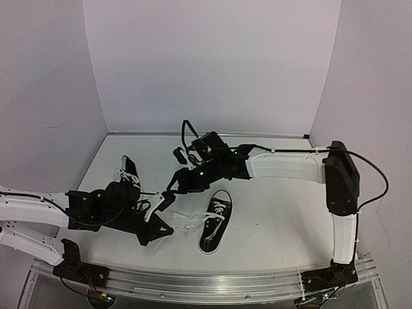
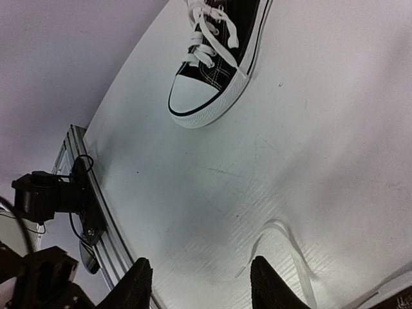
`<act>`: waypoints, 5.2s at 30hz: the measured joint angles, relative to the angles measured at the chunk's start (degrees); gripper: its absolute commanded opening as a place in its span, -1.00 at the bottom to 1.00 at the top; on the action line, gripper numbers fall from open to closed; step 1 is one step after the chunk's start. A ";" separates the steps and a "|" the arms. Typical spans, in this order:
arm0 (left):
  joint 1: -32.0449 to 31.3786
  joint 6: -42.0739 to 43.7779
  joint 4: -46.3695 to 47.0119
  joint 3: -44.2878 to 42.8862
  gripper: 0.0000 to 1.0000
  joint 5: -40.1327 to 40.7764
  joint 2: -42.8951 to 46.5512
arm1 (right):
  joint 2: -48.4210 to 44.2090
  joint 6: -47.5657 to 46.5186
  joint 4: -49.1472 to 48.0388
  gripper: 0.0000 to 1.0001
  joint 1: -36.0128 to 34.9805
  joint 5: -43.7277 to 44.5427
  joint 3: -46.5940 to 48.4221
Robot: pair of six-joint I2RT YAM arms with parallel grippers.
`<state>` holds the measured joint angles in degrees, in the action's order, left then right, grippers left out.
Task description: Tie the shoes
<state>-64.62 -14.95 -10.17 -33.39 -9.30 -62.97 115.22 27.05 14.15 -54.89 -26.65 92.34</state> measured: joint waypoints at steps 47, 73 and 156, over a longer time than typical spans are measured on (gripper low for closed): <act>8.21 -60.02 23.44 -23.17 -1.00 15.50 -37.53 | -17.56 -12.57 -3.83 -0.31 4.23 7.15 -32.63; 9.29 -63.55 28.72 -21.94 -1.00 13.28 -39.27 | -13.64 -18.20 -0.19 -0.68 2.07 9.06 -28.70; 8.11 -69.03 35.72 -24.75 -1.00 5.81 -47.06 | -18.93 -19.43 -1.83 -1.00 -0.18 10.68 -32.14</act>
<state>-56.51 -83.99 25.56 -58.13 -3.48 -110.04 96.29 7.62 12.31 -55.07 -15.97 60.20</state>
